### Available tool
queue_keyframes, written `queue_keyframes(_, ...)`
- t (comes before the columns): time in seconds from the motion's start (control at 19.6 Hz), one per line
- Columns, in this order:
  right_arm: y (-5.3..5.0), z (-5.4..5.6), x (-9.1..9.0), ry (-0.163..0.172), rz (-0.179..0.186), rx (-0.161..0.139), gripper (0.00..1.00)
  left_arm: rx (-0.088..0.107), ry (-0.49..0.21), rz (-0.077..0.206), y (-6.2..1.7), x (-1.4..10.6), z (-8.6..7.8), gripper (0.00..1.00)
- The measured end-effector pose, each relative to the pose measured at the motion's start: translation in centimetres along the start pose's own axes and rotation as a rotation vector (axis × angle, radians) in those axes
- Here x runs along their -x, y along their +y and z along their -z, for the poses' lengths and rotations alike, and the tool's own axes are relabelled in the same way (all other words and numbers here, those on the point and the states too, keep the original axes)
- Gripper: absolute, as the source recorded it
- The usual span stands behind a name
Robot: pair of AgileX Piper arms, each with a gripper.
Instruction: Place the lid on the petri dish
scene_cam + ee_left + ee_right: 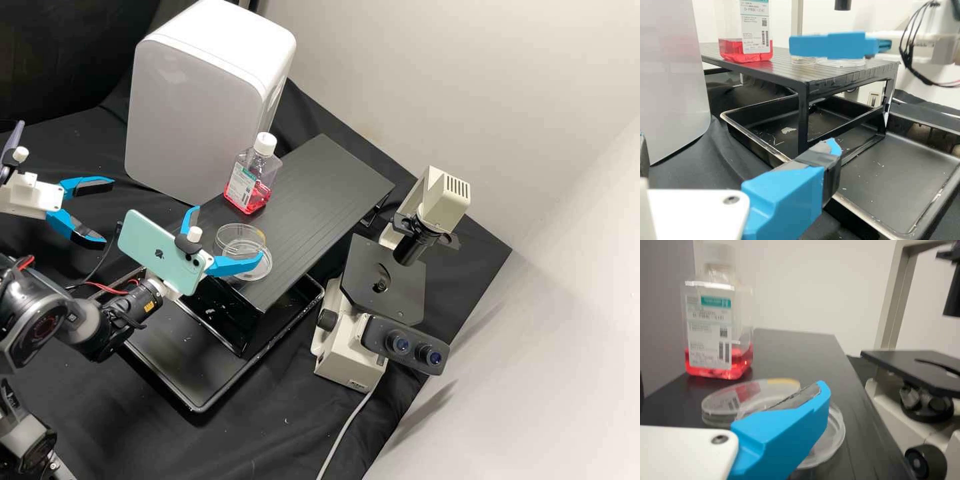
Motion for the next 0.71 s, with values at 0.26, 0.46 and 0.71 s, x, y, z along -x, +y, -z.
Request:
queue_keyframes(0.26,-0.14,-0.39,-0.10,-0.014,0.002,0.002,0.00,0.001,-0.004,0.001,-0.05,-0.03,-0.18,1.00)
queue_keyframes(0.46,-0.06,-0.48,-0.11,-0.020,-0.003,0.000,0.00,0.001,-0.005,0.001,-0.05,-0.03,-0.19,1.00)
queue_keyframes(0.71,0.07,-0.63,-0.11,-0.026,-0.009,0.001,0.00,0.003,-0.001,0.010,-0.26,-0.09,-0.11,1.00)
